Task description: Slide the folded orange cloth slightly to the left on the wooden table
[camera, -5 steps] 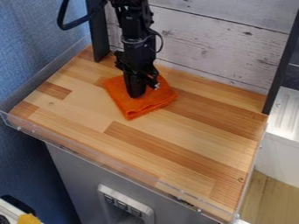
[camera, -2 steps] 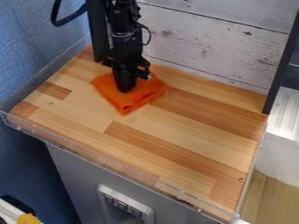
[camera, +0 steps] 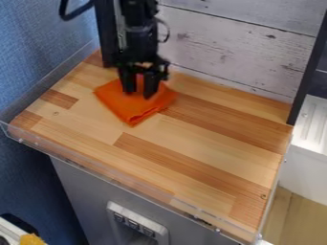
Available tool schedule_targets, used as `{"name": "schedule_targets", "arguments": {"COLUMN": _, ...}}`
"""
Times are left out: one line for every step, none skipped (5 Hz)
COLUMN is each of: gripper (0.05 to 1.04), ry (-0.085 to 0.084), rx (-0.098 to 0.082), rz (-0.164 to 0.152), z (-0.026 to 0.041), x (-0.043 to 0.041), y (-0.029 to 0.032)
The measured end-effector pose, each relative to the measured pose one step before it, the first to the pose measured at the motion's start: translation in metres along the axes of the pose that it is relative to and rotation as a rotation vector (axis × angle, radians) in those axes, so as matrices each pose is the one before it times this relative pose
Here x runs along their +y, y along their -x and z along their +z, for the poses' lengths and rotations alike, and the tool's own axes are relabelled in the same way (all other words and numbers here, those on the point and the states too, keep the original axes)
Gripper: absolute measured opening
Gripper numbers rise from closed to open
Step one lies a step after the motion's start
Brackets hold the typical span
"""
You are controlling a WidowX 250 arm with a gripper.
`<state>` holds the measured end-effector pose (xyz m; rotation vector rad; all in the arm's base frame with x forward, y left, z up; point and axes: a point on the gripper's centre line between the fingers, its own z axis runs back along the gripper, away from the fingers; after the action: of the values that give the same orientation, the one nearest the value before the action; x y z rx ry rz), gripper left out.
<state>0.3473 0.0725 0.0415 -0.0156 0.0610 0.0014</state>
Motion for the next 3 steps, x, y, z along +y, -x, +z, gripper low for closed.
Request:
{"name": "schedule_targets", "arguments": {"gripper": 0.991, "ry": -0.0243, "rx": -0.0227, "rz": 0.0114, "z": 0.02567, "x": -0.02153, "y": 0.00314}}
{"name": "schedule_targets", "arguments": {"gripper": 1.001, "ry": -0.0159, "rx": -0.0090, "rz": 0.0051, "z": 0.01811, "x": -0.01858, "y": 0.00670}}
{"name": "schedule_targets", "arguments": {"gripper": 1.001, "ry": -0.0075, "rx": -0.0222, "rz": 0.0019, "z": 0.01454, "x": -0.01049, "y": 0.00868}}
